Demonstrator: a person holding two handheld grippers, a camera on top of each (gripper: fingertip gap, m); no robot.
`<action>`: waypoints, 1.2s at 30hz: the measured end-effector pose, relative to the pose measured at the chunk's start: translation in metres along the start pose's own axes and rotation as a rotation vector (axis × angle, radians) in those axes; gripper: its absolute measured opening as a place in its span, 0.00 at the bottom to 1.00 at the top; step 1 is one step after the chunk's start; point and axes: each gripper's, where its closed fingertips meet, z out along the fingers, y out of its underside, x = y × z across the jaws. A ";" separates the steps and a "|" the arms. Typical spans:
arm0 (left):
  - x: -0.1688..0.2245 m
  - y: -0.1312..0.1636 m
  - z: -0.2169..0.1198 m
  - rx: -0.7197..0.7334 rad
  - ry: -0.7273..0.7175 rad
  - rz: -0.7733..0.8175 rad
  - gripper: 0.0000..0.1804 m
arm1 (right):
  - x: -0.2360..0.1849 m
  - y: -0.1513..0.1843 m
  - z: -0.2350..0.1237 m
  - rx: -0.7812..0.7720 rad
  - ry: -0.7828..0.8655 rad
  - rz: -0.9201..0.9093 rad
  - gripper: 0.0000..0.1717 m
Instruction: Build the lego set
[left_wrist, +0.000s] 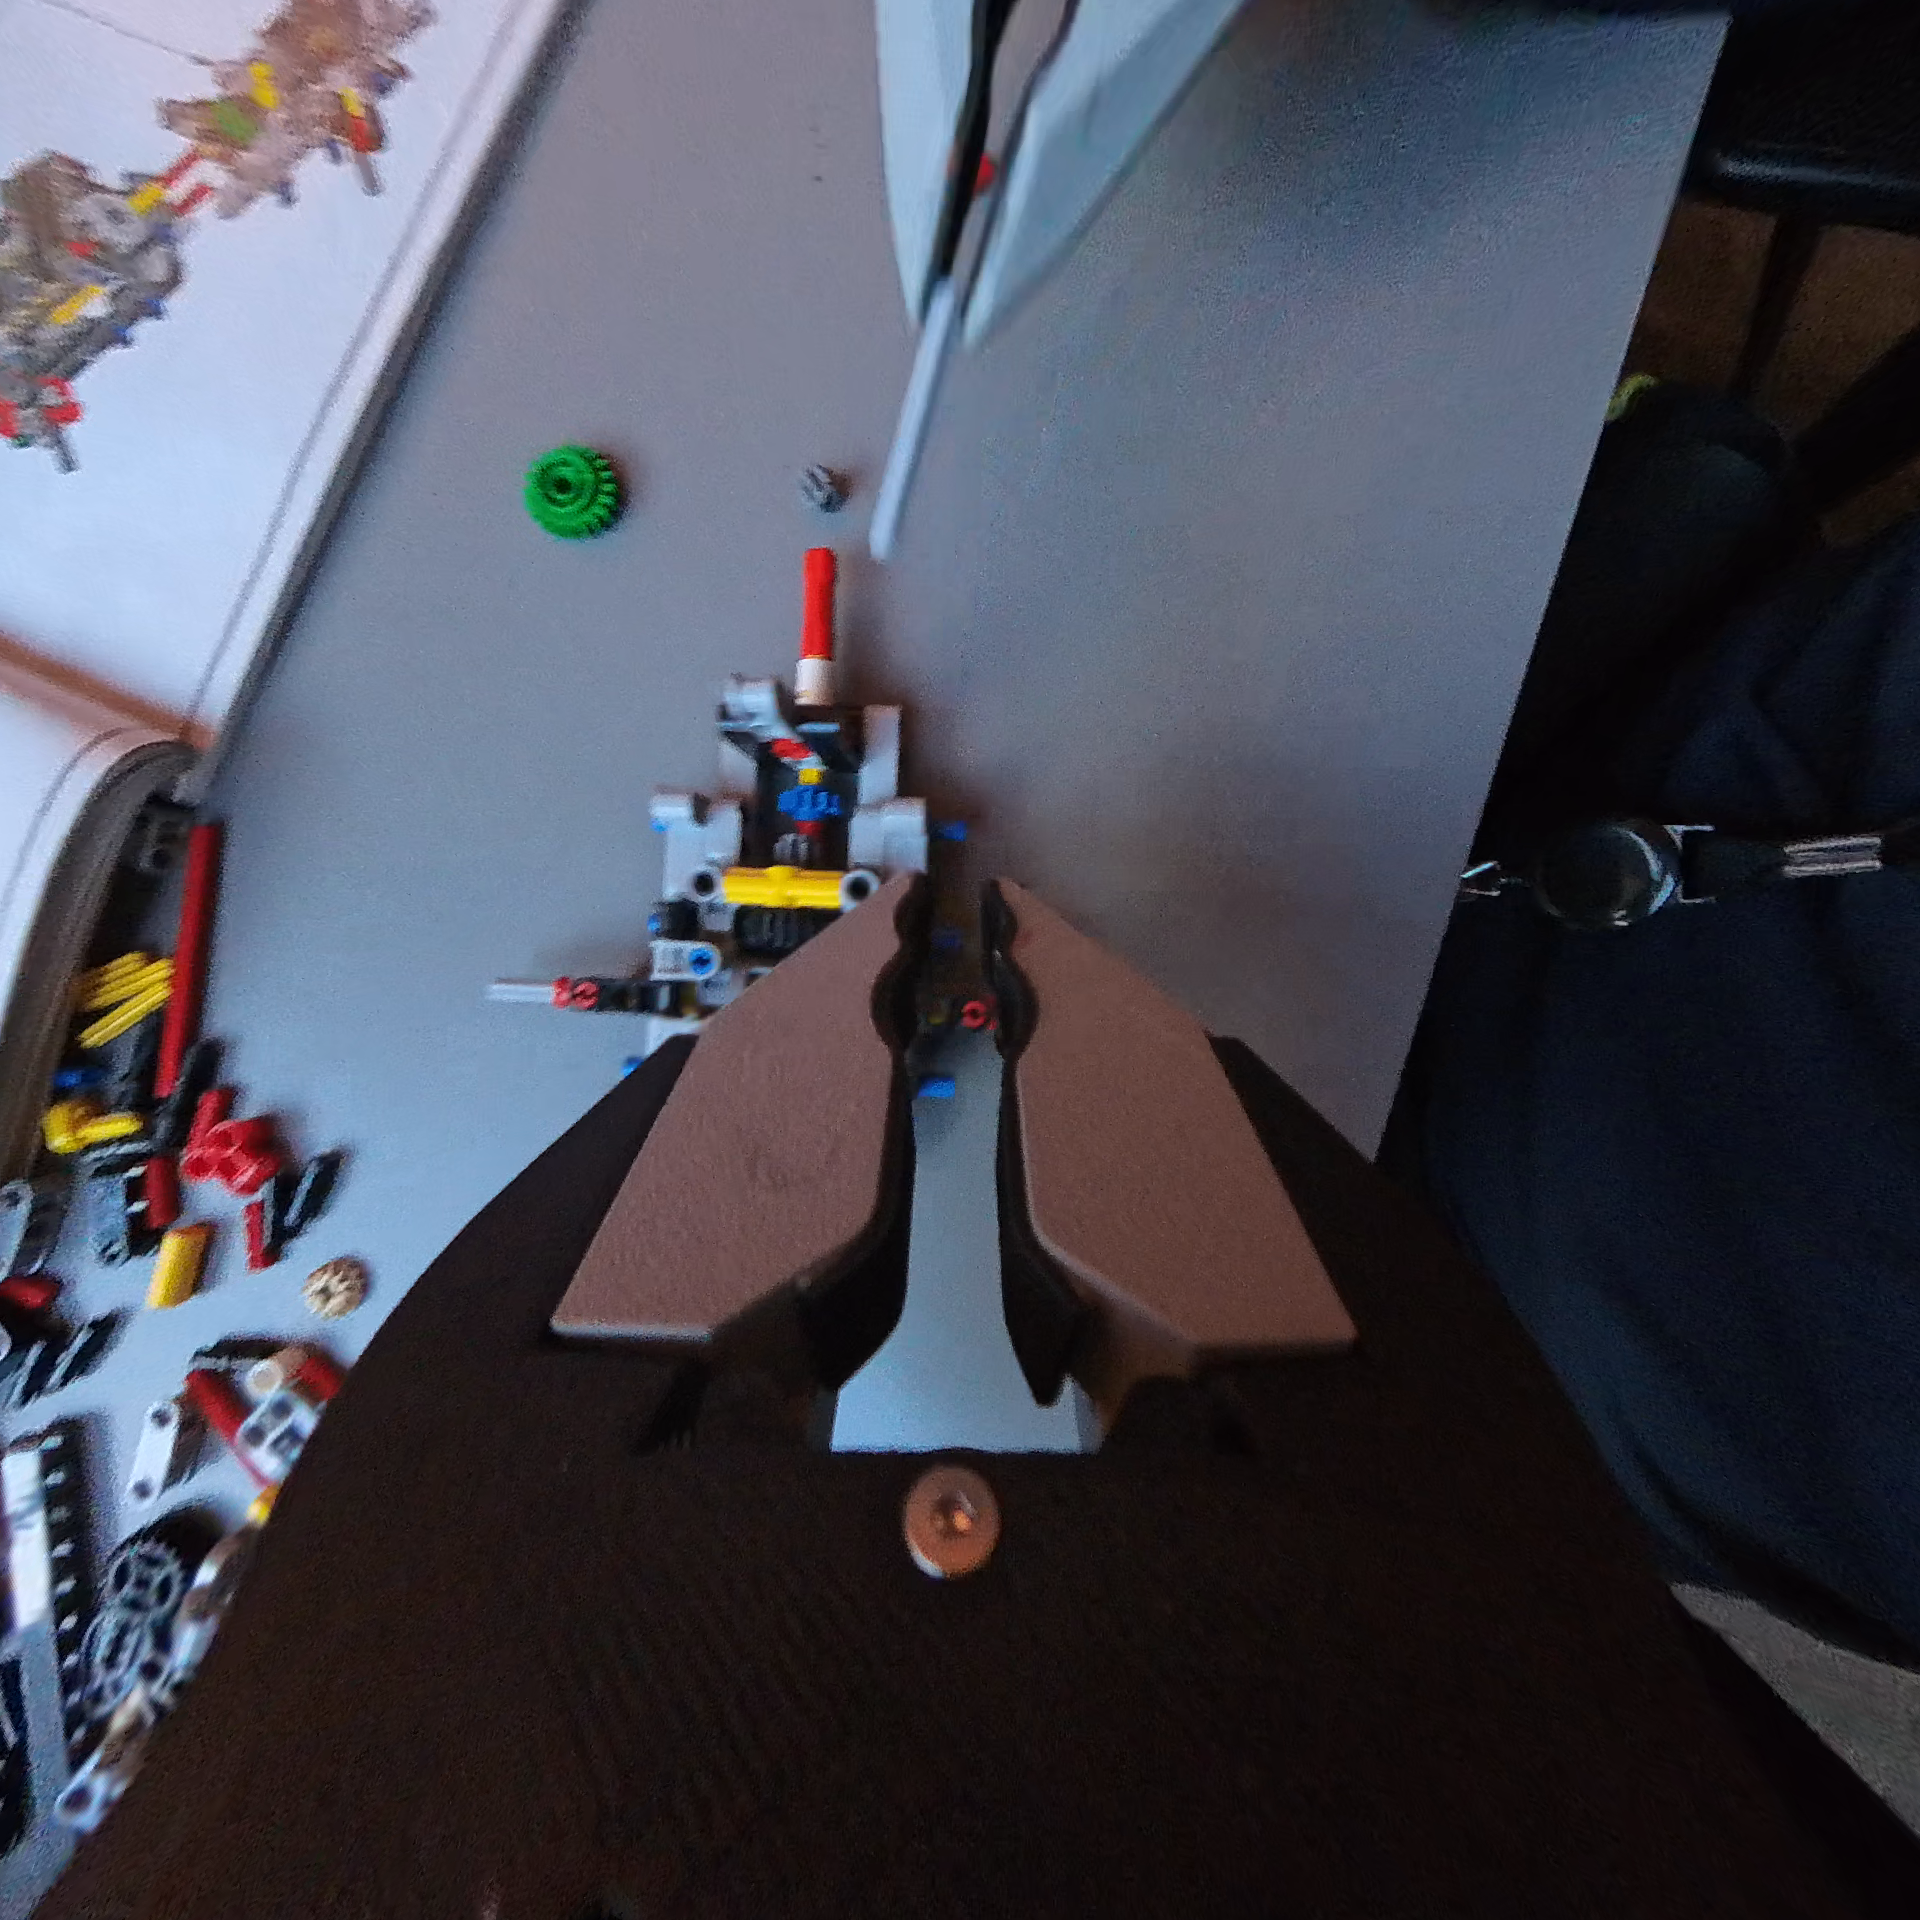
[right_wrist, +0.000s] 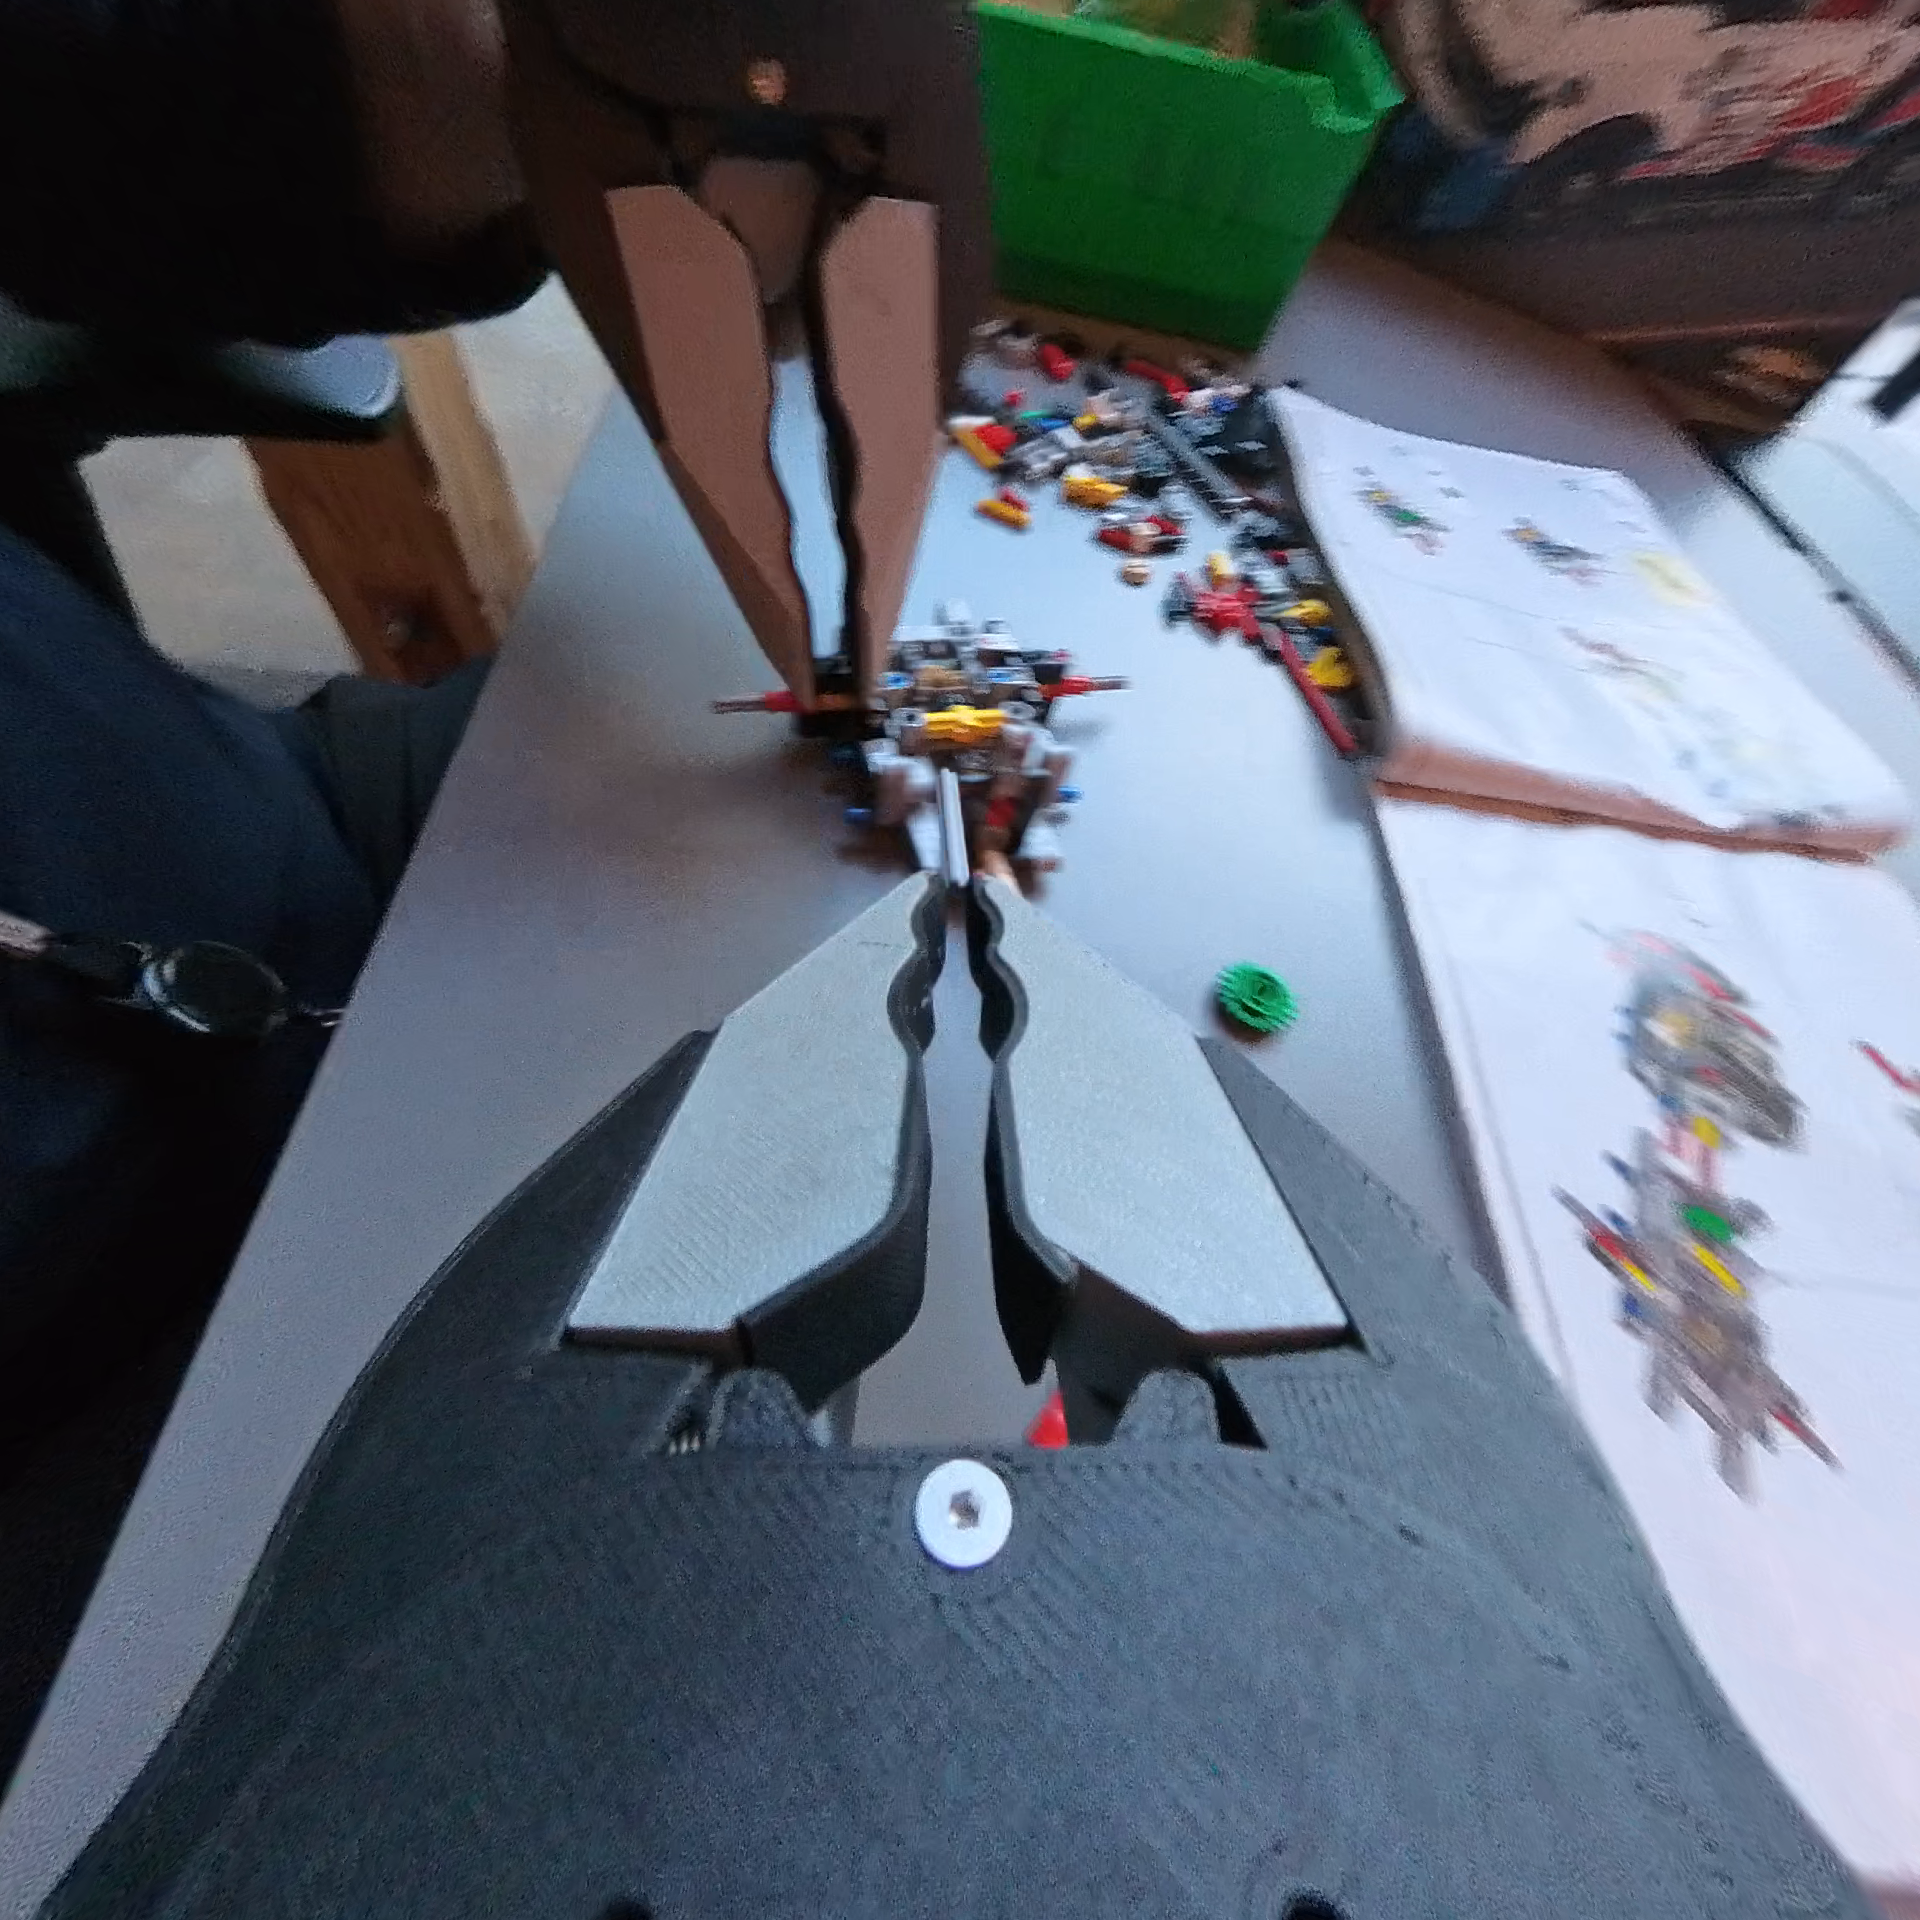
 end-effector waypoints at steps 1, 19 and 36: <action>-0.005 -0.001 -0.006 0.014 -0.008 -0.017 0.04 | 0.011 0.000 -0.012 0.020 0.041 0.019 0.00; -0.048 -0.033 -0.007 0.050 -0.053 -0.098 0.05 | 0.064 0.030 -0.086 0.054 0.241 0.131 0.00; -0.042 -0.071 0.035 -0.102 0.157 -0.084 0.04 | 0.051 0.050 -0.060 -0.052 0.164 0.135 0.00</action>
